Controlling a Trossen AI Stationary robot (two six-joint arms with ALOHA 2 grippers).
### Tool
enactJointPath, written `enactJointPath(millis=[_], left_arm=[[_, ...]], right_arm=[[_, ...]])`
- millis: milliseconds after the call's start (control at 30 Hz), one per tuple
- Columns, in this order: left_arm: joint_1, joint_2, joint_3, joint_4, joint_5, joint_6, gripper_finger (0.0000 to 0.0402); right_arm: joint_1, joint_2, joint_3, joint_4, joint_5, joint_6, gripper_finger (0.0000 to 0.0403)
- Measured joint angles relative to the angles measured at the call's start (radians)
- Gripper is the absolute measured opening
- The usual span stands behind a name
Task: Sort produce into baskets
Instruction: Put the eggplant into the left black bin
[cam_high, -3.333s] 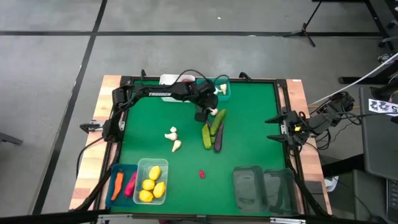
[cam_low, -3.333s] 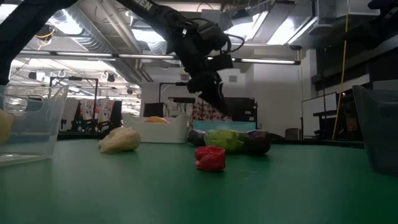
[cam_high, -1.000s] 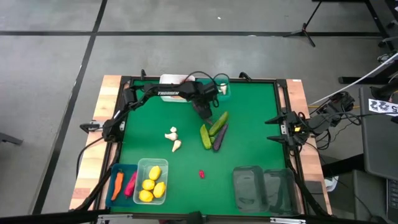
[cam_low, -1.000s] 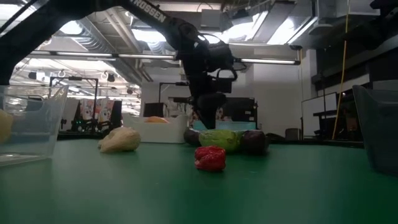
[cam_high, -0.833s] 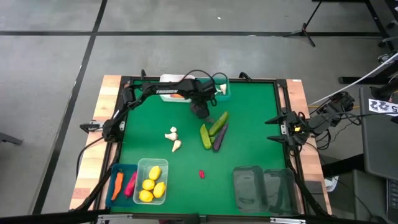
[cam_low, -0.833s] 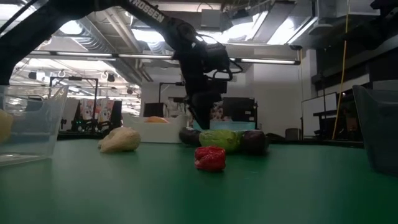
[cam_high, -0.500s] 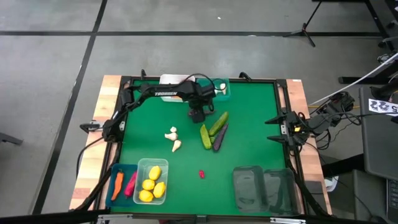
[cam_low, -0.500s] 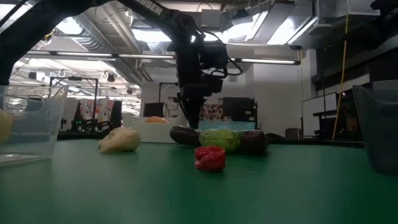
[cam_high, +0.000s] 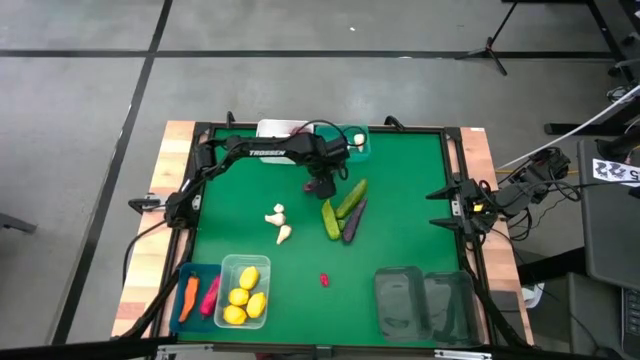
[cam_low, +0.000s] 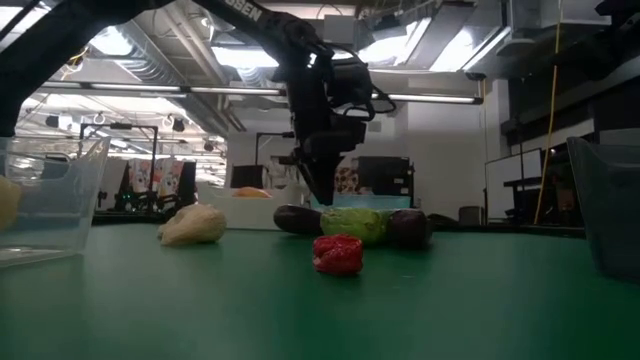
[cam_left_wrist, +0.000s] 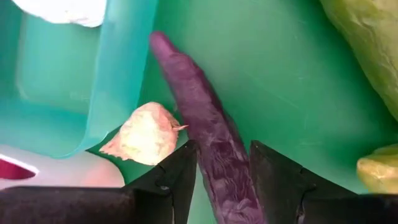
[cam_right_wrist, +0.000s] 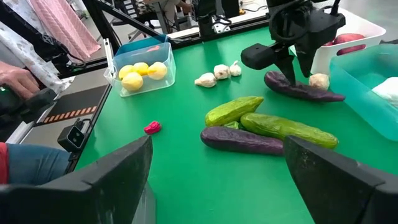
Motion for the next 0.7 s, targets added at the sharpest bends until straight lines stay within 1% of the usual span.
enactJointPath(millis=[200,333,467,533,600,700], left_arm=[[-0.013,0.0,0.0,0.013,-0.001,-0.023,0.0143],[-0.022,0.0,0.0,0.022,-0.001,-0.091,0.0143],[-0.033,0.0,0.0,0.021,-0.003,-0.126,0.0143],[-0.038,0.0,0.0,0.023,-0.003,-0.121,0.0143],[-0.044,0.0,0.0,0.018,0.003,-0.085,0.0144],[-0.053,0.0,0.0,0.014,0.021,-0.025,0.0158]], right_arm=[[0.0,0.0,0.0,0.0,0.0,0.0,0.036],[0.0,0.0,0.0,0.0,0.0,0.0,0.036],[0.0,0.0,0.0,0.0,0.0,0.0,0.036],[0.0,0.0,0.0,0.0,0.0,0.0,0.036],[0.0,0.0,0.0,0.0,0.0,0.0,0.036],[0.0,0.0,0.0,0.0,0.0,0.0,0.036]])
